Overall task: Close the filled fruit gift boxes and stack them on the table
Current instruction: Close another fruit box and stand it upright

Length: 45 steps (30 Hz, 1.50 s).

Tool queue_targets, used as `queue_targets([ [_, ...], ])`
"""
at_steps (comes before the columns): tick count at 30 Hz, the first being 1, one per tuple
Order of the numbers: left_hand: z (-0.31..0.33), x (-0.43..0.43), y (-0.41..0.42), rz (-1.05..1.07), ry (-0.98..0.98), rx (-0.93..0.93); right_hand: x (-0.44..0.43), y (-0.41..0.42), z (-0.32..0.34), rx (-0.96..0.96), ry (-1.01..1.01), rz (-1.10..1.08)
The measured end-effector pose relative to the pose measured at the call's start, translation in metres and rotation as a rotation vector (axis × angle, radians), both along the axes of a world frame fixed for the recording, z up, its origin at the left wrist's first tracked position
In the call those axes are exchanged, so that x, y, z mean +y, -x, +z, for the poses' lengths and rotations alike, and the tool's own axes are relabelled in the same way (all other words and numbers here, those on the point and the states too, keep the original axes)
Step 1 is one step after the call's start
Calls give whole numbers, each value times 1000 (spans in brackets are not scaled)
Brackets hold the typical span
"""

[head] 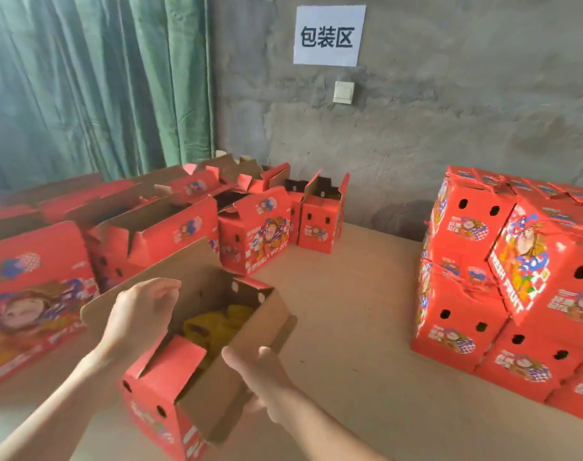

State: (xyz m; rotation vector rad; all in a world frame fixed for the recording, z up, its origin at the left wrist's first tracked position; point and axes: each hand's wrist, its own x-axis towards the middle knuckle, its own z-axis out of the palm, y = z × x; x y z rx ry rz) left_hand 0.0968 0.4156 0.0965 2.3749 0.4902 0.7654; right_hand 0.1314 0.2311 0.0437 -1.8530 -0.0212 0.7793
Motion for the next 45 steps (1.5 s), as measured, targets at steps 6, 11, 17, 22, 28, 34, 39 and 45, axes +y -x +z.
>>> queue_targets([
  [6,1,40,17,20,-97,-118,43,23,-32,-51,117,-510],
  [11,1,64,9,26,-36,84,16,13,-36,126,-181,-679],
  [17,-2,63,-6,-20,-153,264,-15,-7,-12,-212,27,-437],
  [22,0,44,-21,-145,-215,304,-43,-32,19,-366,175,-240],
  [28,-6,11,-30,-418,-183,125,-114,-53,56,-533,552,49],
  [34,-10,-33,-40,-644,-115,-59,-196,-70,81,-724,1010,242],
  [39,-31,-83,-60,-812,-2,11,-262,-62,78,-751,1174,-31],
  [45,-67,-153,-86,-1072,57,164,-336,-12,63,-894,881,-327],
])
